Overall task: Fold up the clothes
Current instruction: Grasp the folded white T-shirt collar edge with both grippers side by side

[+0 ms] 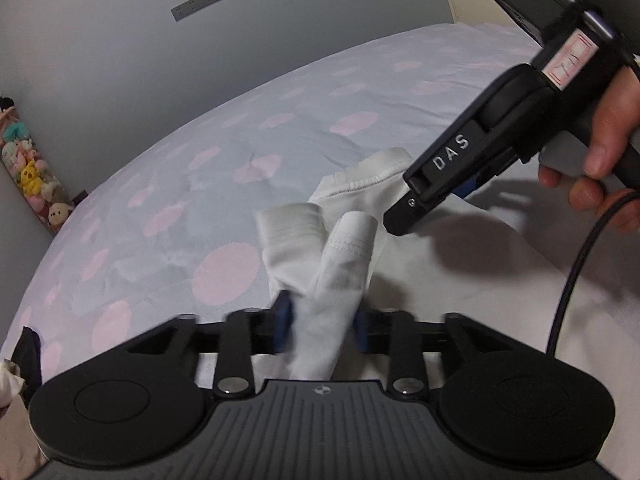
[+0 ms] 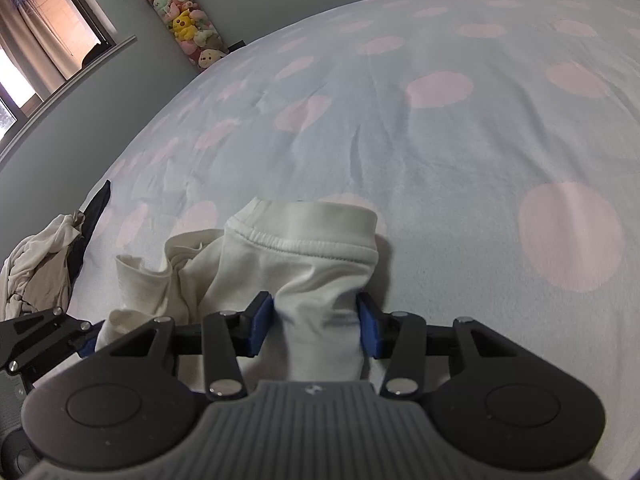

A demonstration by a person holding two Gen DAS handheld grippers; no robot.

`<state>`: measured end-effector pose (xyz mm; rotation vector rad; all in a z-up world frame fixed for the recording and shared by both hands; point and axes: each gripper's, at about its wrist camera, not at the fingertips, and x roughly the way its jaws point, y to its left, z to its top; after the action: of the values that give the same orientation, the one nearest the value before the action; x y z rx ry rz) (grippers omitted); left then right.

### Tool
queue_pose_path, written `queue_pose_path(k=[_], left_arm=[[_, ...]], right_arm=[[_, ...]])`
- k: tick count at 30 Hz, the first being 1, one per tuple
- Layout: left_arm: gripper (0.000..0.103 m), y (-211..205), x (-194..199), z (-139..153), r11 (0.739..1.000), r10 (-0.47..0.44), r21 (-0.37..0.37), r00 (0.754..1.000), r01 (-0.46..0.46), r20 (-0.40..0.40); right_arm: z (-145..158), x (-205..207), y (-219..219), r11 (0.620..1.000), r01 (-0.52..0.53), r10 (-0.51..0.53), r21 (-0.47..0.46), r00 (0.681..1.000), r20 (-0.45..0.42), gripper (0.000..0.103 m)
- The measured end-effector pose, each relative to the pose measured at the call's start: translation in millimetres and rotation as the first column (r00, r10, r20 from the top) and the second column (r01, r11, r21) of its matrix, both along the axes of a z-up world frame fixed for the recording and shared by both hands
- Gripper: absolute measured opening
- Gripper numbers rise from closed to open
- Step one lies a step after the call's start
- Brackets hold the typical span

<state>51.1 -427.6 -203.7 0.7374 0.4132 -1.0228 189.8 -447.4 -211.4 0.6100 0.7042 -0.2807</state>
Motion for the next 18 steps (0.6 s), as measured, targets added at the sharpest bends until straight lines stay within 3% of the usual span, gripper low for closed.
queue_pose_path(k=[4, 9, 13, 15, 18], left_arm=[[0.057, 7, 1, 0, 0.998, 0.067, -0.012, 0.998, -0.067, 0.002], [0.066, -1, 21, -8, 0.991, 0.132, 0.036, 0.991, -0.131, -0.022], [0.068, -5, 47, -4, 0.986, 0.167, 0.021, 0.977, -0.166, -0.134], [0.067, -2, 64, -3, 0.977, 0.208, 0.000, 0.951, -0.213, -0.228], [0.054, 10, 95, -5, 0.952, 0.258, -0.040, 0.864, -0.304, -0.432]], right_arm=[[0, 1, 1, 1.000, -0.001, 0.001, -0.003, 1.000, -0.002, 0.049], [0, 0, 3, 1.000, 0.001, -0.001, -0.010, 1.000, -0.002, 0.050], [0, -1, 4, 1.000, 0.001, -0.001, -0.007, 1.000, -0.003, 0.050], [0, 0, 4, 1.000, 0.001, -0.001, -0.005, 1.000, -0.004, 0.050], [1, 0, 4, 1.000, -0.001, 0.001, -0.010, 1.000, -0.008, 0.050]])
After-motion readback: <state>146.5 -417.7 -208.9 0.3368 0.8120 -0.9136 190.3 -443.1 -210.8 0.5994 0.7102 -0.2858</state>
